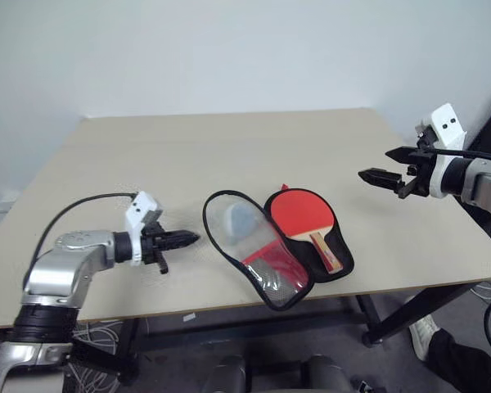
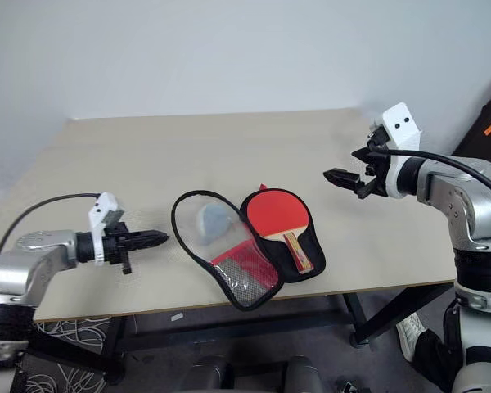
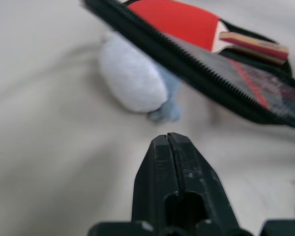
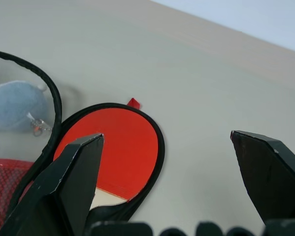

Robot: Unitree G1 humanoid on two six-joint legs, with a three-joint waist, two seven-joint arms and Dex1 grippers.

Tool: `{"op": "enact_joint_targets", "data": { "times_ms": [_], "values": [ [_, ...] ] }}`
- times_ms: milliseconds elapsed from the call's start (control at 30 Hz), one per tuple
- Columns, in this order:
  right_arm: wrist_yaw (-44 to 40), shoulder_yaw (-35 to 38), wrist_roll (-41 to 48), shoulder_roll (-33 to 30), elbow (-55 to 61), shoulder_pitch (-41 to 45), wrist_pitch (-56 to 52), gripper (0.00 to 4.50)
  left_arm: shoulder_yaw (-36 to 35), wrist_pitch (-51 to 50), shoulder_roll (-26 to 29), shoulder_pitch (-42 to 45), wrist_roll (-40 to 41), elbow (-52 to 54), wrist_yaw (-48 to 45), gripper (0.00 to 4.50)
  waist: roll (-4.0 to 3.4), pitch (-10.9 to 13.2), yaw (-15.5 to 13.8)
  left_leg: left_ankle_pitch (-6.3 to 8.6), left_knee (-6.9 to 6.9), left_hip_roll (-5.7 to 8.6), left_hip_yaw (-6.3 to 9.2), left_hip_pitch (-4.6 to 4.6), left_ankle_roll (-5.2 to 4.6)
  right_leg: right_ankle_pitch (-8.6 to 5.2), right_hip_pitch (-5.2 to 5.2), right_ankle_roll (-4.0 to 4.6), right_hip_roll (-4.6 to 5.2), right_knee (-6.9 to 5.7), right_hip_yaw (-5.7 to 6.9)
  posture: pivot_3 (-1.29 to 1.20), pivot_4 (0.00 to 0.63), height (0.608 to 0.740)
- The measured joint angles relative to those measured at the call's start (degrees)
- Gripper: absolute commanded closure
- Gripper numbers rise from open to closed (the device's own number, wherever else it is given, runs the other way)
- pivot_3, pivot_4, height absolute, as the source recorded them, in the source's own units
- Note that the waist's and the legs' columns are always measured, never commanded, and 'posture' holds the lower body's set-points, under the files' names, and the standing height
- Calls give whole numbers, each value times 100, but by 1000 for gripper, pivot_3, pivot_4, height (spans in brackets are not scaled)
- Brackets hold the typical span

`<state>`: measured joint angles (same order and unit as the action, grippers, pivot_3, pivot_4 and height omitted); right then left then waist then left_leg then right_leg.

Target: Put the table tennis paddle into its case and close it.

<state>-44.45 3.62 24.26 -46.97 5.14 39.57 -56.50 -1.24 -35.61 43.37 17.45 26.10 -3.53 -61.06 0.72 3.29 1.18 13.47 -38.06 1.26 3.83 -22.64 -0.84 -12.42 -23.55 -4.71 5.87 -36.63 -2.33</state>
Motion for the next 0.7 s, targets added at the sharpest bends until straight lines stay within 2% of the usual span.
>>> {"op": "enact_joint_targets", "data": {
  "times_ms": [233, 400, 467, 567, 700],
  "values": [
    [75, -11, 42, 37, 103, -11, -27, 0, 237, -254, -616, 431, 77, 227, 109, 4452, 1, 0, -3, 0, -4, 2, 2, -1, 0, 1, 3, 0, 0, 0, 0, 0, 0, 698],
    [120, -14, 35, 56, 72, -35, -40, 0, 565, -452, -1620, 1234, 172, 367, 412, 4452, 5, -2, -31, 0, -16, 10, 6, 0, -1, 2, 16, -2, 3, 0, -1, 0, 0, 698],
    [108, -37, 36, 61, 33, -35, 11, 0, 902, -446, -2177, 1539, 100, 275, 661, 4452, 7, -3, -42, 0, -18, 11, 6, -1, -1, 2, 17, -3, 2, 1, -2, 0, 0, 698],
    [4, -55, -37, -14, -36, -76, 270, 0, 1325, -414, -2693, 1706, -183, -15, 958, 4452, 5, -3, -4, 0, -15, 10, 3, 0, -2, 2, 13, -3, 1, -1, -6, 0, 0, 698],
    [-532, -112, -129, -367, -9, -363, 866, 0, 1868, -377, -2910, 1679, -505, -167, 1051, 4452, 4, -2, 13, 1, -15, 8, 1, 0, -4, 1, 11, -4, -1, 0, -7, 0, 0, 698]
  ]
}}
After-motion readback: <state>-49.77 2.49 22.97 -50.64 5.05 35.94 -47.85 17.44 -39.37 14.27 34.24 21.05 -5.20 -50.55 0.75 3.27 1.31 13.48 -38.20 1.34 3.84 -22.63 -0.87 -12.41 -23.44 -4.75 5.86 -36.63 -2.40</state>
